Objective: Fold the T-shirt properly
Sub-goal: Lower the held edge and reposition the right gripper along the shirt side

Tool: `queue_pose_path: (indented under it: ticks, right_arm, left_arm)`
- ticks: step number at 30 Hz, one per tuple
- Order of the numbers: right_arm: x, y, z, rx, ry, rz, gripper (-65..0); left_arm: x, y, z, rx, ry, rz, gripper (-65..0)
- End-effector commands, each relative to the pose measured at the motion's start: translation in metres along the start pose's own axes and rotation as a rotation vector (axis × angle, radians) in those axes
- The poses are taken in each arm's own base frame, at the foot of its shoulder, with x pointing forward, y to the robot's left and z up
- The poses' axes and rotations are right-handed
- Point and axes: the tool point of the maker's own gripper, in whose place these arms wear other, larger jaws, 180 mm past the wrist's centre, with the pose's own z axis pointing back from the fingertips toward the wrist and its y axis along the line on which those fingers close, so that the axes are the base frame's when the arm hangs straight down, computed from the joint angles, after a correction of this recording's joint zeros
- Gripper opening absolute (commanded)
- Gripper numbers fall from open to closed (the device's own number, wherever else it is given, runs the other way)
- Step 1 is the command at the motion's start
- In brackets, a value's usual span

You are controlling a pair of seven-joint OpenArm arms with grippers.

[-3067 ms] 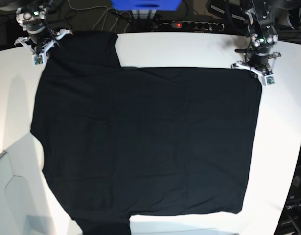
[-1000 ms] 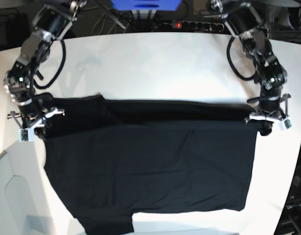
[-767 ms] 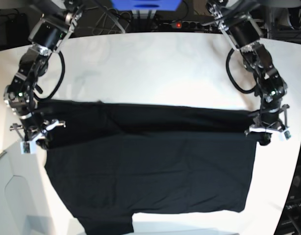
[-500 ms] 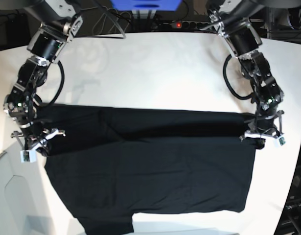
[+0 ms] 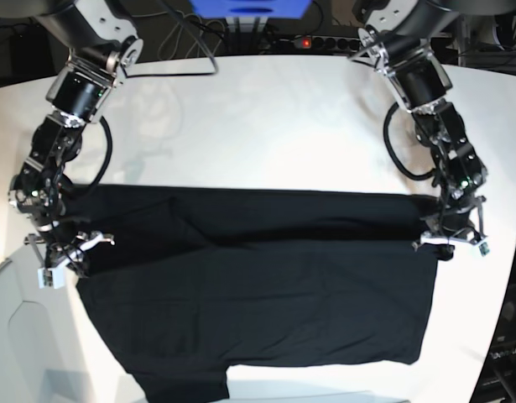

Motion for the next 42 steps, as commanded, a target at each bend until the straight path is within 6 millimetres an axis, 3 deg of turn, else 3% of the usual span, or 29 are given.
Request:
queue_pose_path:
  ticks: [1,3,10,14,17,19,22,25,28,31,42]
  right_arm:
    - [0.027,-0.004,0.002,-0.002,-0.076,0.013,-65.0]
    - [0.027,-0.004,0.002,-0.002,-0.076,0.013,-65.0]
    - [0.028,-0.003,0.002,0.001,-0.077,0.016,-65.0]
    - [0.027,0.02,-0.005,0.054,-0.059,0.066,-65.0]
    - [0.027,0.023,-0.006,0.059,-0.059,0.072,-64.6]
    - [0.027,0.023,-0.005,0.059,-0.059,0.073,-60.1]
    - [0.028,0.013,-0.003,0.042,-0.057,0.087,-50.0]
    - [0.029,0.01,-0.001,0.035,-0.057,0.088,-40.6]
    - [0.033,0.01,0.001,0.03,-0.07,0.095,-36.5]
    - [0.029,0.01,0.01,0.022,-0.071,0.112,-36.3]
    - [0.011,0.006,0.028,0.0,-0.048,0.156,-36.2]
  left_arm:
    - [0.024,-0.003,0.001,-0.007,-0.063,-0.006,-65.0]
    - [0.024,-0.003,0.0,-0.008,-0.063,-0.005,-64.6]
    - [0.024,-0.004,0.0,-0.01,-0.063,0.0,-49.5]
    - [0.025,-0.003,0.001,-0.008,-0.067,0.001,-45.6]
    - [0.026,-0.002,0.003,-0.007,-0.071,0.0,-41.3]
    - [0.026,0.002,0.005,0.002,-0.073,0.0,-38.0]
    - [0.02,0.031,0.012,0.058,-0.074,0.037,-33.0]
    - [0.016,0.047,0.015,0.089,-0.068,0.063,-28.5]
    - [0.009,0.052,0.017,0.098,-0.055,0.056,-27.2]
    - [0.007,0.054,0.017,0.101,-0.049,0.053,-27.4]
    - [-0.044,0.063,0.002,0.117,0.086,0.097,-27.4]
